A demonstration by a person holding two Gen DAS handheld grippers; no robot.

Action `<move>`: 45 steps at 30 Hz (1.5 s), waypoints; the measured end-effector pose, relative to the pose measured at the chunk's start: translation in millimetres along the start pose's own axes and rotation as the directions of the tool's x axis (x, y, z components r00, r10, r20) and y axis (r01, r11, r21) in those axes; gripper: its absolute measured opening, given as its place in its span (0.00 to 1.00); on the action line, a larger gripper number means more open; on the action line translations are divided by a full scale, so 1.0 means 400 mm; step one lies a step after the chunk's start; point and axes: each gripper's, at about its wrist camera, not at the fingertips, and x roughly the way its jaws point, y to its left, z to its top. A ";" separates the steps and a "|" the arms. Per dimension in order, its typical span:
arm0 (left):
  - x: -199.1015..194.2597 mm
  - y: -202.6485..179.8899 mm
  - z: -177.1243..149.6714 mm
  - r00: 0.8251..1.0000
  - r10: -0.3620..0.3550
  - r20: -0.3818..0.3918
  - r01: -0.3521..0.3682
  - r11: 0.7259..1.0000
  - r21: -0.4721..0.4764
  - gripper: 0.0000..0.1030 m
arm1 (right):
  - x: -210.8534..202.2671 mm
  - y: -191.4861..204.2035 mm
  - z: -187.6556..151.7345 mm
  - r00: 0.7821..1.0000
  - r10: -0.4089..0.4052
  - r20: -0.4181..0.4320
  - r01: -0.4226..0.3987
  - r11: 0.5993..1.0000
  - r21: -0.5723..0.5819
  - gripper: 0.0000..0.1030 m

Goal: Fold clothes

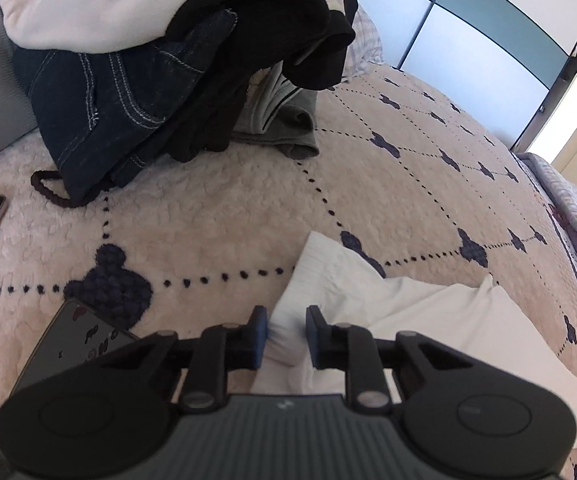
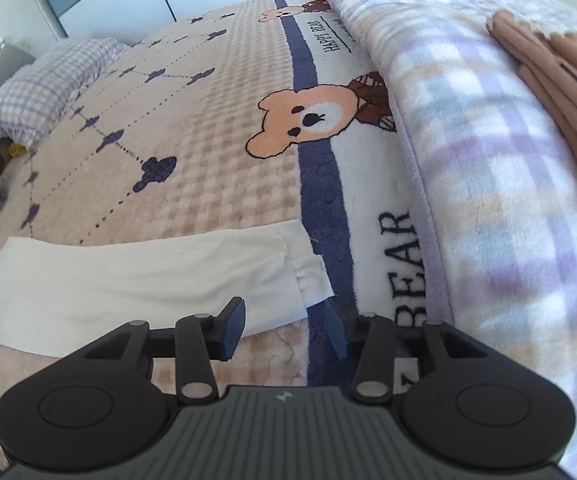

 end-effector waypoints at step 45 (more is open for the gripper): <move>-0.023 0.003 -0.027 0.997 -0.023 -0.071 0.030 0.995 0.091 0.26 | 0.027 0.057 0.023 0.972 -0.223 0.077 0.234 0.951 -0.202 0.04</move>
